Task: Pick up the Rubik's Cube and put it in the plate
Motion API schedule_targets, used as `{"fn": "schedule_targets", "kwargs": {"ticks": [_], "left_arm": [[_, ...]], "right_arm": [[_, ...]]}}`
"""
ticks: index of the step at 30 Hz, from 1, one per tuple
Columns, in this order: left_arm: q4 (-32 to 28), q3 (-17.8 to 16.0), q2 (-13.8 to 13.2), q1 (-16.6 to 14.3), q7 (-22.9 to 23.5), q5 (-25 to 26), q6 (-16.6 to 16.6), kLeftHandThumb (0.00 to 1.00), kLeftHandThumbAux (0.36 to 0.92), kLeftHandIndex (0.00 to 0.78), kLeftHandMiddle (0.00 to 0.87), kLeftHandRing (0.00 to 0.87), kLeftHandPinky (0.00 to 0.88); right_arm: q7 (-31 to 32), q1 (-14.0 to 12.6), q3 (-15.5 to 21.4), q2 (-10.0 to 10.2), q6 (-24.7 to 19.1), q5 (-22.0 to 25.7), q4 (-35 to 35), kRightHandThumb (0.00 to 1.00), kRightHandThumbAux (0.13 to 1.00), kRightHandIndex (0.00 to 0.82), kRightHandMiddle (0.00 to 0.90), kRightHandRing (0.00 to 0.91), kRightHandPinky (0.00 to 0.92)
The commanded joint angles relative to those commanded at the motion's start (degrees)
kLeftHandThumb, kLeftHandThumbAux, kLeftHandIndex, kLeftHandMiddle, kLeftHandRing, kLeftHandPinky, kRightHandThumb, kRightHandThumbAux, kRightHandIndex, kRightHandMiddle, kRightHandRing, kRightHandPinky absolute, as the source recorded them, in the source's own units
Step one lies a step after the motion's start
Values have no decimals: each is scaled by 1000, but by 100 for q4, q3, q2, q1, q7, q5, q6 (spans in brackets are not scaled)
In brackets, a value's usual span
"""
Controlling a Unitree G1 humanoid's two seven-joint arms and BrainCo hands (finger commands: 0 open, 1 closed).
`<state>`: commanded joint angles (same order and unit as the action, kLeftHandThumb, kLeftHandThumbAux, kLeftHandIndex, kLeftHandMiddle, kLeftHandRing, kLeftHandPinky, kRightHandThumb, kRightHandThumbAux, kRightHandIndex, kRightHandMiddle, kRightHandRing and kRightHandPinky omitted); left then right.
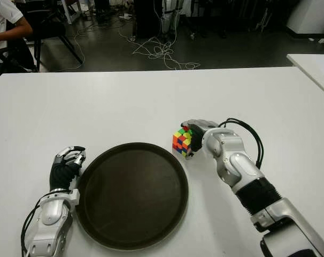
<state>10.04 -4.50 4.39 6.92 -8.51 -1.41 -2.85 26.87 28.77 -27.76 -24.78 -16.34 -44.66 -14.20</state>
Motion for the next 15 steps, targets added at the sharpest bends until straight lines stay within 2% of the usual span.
{"fn": "schedule_targets", "kwargs": {"ticks": [8,15], "left_arm": [[102,6,-50,-32,73,26,-92,709,706,443,807,826,807],[114,-8,-31,-41,66,40,-105,709,706,443,803,823,807]], "right_arm": [[-69,-40,46,58,-69,56,34,0,819,38,32,52,69],[-65,21,43,149,-139,91,-81,0,846,46,18,52,73]]}}
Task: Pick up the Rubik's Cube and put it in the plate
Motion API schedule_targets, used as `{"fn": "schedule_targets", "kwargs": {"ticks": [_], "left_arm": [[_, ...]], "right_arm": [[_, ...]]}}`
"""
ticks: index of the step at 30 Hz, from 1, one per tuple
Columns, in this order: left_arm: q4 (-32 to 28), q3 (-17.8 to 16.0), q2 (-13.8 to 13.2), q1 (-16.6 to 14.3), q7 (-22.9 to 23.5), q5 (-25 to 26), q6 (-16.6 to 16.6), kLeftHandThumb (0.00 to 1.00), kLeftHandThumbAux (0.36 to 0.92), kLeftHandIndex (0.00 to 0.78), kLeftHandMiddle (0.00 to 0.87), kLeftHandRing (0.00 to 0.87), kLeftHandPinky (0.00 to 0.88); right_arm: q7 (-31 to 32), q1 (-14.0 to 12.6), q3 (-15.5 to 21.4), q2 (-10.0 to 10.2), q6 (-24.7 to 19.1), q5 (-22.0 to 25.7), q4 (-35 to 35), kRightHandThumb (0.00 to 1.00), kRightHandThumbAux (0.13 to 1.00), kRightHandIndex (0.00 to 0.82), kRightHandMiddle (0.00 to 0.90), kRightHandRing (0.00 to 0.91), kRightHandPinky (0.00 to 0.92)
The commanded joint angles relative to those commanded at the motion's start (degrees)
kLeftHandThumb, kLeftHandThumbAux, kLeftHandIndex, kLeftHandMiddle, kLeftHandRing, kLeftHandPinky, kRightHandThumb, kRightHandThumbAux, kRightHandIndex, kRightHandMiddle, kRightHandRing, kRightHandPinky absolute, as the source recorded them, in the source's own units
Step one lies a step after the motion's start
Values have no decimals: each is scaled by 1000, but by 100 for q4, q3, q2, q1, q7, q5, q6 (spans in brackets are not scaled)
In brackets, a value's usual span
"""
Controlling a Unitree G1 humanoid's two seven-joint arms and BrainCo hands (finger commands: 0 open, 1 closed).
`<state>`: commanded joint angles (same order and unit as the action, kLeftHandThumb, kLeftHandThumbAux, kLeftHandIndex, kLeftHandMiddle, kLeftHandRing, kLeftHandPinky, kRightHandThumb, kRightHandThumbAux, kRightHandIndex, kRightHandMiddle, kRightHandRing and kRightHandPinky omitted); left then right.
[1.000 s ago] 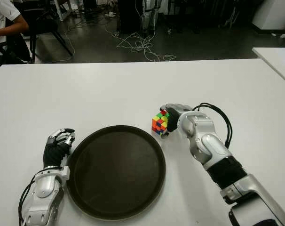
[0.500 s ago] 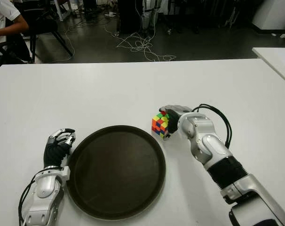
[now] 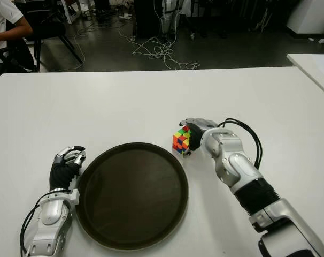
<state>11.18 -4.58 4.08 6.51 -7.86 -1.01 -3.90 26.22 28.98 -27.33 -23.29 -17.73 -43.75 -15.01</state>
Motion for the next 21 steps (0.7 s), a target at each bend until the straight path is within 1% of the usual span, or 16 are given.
{"fn": "schedule_targets", "kwargs": {"ticks": [4,10,18,21], "left_arm": [[-2,12,-7,2,-14,-33,13,709,706,443,802,824,807],[-18,27,-21,13,-38,-86,17,709,707,443,798,822,802],[-36,33,3,22,-70,-109,17,710,705,444,808,828,816],[-29,10,34,17,-93,-91,30,710,705,444,810,831,822]], "right_arm": [[33,14,-7,-7,17,-9,-19,0,863,49,20,60,86],[122,23,2,-8,30,12,47,0,843,34,25,54,73],[107,47,-13,-20,148,5,38,0,879,47,28,59,92],[37,60,-36,-9,225,-13,-72,0,882,50,15,47,84]]}}
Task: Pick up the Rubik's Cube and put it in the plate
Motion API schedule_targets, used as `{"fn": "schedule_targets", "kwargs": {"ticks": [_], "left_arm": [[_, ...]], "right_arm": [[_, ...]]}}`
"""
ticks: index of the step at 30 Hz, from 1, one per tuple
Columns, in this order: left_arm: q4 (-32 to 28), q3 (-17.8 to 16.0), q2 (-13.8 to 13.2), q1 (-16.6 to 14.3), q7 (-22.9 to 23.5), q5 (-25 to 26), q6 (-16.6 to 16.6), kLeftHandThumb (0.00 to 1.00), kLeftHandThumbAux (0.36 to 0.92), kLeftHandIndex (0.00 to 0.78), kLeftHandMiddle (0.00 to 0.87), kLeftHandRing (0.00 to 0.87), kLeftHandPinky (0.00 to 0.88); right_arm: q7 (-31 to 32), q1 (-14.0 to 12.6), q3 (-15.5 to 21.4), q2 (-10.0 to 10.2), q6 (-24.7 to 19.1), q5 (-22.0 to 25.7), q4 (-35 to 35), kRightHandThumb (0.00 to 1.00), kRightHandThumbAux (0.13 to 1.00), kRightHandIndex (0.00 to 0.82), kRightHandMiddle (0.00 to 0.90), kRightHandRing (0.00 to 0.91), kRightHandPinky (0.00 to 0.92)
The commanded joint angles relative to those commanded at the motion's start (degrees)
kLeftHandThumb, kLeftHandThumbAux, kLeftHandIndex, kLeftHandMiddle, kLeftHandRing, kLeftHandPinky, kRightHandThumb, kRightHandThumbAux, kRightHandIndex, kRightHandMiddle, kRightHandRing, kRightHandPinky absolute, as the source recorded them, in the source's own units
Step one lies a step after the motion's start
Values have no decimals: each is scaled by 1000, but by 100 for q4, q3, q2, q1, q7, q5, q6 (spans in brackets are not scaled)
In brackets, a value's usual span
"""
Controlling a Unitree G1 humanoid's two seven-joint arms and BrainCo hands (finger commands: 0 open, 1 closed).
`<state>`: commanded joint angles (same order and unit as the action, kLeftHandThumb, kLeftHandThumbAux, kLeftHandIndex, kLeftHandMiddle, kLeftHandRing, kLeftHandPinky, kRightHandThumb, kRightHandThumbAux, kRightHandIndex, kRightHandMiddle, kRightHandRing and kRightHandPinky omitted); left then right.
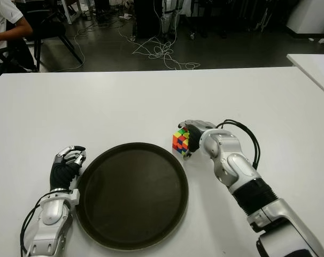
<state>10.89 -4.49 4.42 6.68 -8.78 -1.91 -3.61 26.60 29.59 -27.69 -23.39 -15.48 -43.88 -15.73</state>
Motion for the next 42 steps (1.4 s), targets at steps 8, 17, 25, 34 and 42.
{"fn": "schedule_targets", "kwargs": {"ticks": [8,17,25,34,42], "left_arm": [[15,22,-17,6,21,-5,-26,709,705,443,813,833,820],[-5,21,-10,15,34,20,11,709,706,443,815,834,819],[16,10,-6,12,6,9,-6,708,706,443,813,833,819],[-1,30,-27,36,87,34,-58,708,706,443,812,831,819],[49,-3,-27,31,123,72,-97,708,706,443,811,830,813]], "right_arm": [[102,52,11,77,-74,16,-104,0,846,31,8,37,63],[66,24,21,85,-22,23,-85,0,849,34,18,44,61],[100,16,23,97,9,69,-109,0,866,21,5,33,57],[102,-11,-2,27,204,116,-114,0,894,43,13,35,64],[17,-93,1,-18,297,54,-60,0,850,82,73,100,100]]}}
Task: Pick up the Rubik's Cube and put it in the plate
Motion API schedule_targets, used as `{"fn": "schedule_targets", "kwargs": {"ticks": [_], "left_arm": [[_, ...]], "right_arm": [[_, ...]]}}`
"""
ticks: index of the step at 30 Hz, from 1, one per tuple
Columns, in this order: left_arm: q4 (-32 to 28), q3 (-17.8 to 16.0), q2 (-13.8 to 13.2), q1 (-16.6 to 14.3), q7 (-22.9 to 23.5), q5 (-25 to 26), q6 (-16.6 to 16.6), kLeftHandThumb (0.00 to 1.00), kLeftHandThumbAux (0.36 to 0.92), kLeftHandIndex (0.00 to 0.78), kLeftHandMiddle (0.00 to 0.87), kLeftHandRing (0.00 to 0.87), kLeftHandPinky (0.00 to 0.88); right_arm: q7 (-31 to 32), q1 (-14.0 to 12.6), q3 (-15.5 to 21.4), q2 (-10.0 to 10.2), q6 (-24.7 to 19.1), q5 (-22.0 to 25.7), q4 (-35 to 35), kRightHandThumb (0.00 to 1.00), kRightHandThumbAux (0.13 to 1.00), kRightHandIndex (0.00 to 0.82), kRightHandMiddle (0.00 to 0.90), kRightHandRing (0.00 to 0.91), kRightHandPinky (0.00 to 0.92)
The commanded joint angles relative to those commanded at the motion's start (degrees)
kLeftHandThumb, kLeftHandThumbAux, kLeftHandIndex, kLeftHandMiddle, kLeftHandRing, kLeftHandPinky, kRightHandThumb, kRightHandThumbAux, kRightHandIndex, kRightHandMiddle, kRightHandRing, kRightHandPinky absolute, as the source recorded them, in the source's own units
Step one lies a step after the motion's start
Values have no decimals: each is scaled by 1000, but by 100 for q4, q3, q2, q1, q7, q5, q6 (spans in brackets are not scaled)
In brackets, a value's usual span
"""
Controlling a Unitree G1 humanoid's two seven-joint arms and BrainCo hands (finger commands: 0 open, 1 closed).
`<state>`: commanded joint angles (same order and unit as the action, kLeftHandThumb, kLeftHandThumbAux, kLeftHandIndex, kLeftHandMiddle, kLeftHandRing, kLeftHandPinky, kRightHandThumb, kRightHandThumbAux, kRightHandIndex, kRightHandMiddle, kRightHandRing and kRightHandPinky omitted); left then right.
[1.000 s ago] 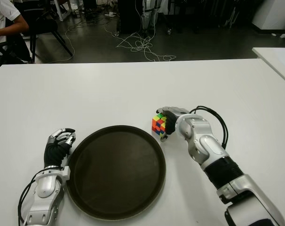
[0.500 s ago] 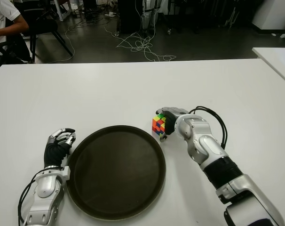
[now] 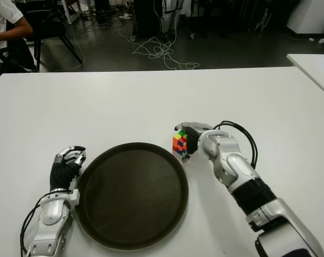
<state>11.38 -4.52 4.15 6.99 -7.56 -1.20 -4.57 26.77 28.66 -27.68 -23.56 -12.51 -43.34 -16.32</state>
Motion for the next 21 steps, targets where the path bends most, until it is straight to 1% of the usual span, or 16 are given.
{"fn": "schedule_targets", "kwargs": {"ticks": [2,5,7,9,10,11,12,14,16,19,20,21], "left_arm": [[3,-4,4,-2,3,17,-15,708,706,443,811,830,813],[-5,-8,14,3,6,49,-45,707,706,443,812,831,813],[-11,-13,24,4,1,67,-55,708,706,443,815,833,817],[-28,-12,33,6,-17,69,-42,708,706,443,816,833,818],[-46,-12,34,13,-23,69,-31,708,706,443,816,833,819],[-66,-10,34,20,-38,57,-14,708,706,443,816,833,819],[-80,-8,35,25,-47,48,-2,708,706,444,816,833,819],[-110,-3,37,34,-91,7,39,708,705,444,815,834,821],[-137,-3,46,39,-130,-13,68,708,705,444,814,834,827],[-154,-3,55,44,-159,-23,79,709,705,444,813,835,832],[-159,-2,60,45,-174,-28,81,709,705,444,812,835,832],[-162,-1,63,46,-183,-29,84,709,705,444,812,835,833]], "right_arm": [[-40,-2,-14,13,-14,-32,-25,0,846,109,108,134,123],[-134,30,-58,58,-56,-110,-108,0,847,130,134,158,141],[-235,27,-68,74,-70,-149,-126,0,856,161,167,190,181],[-363,-1,-49,81,-50,-149,-128,0,877,198,211,238,257],[-416,-16,-40,87,-44,-148,-121,0,898,242,265,298,330],[-493,-40,-18,96,-34,-139,-108,0,905,258,284,319,356],[-549,-55,-5,101,-28,-131,-100,0,926,307,351,393,430],[-756,-114,47,121,-15,-110,-60,3,948,365,442,486,512],[-887,-157,76,133,-27,-100,-3,67,954,437,567,603,594],[-998,-178,91,155,-39,-87,13,111,954,476,634,664,633],[-1050,-186,104,169,-41,-83,13,226,911,466,643,671,642],[-1114,-197,121,185,-34,-75,13,393,848,452,656,682,656]]}}
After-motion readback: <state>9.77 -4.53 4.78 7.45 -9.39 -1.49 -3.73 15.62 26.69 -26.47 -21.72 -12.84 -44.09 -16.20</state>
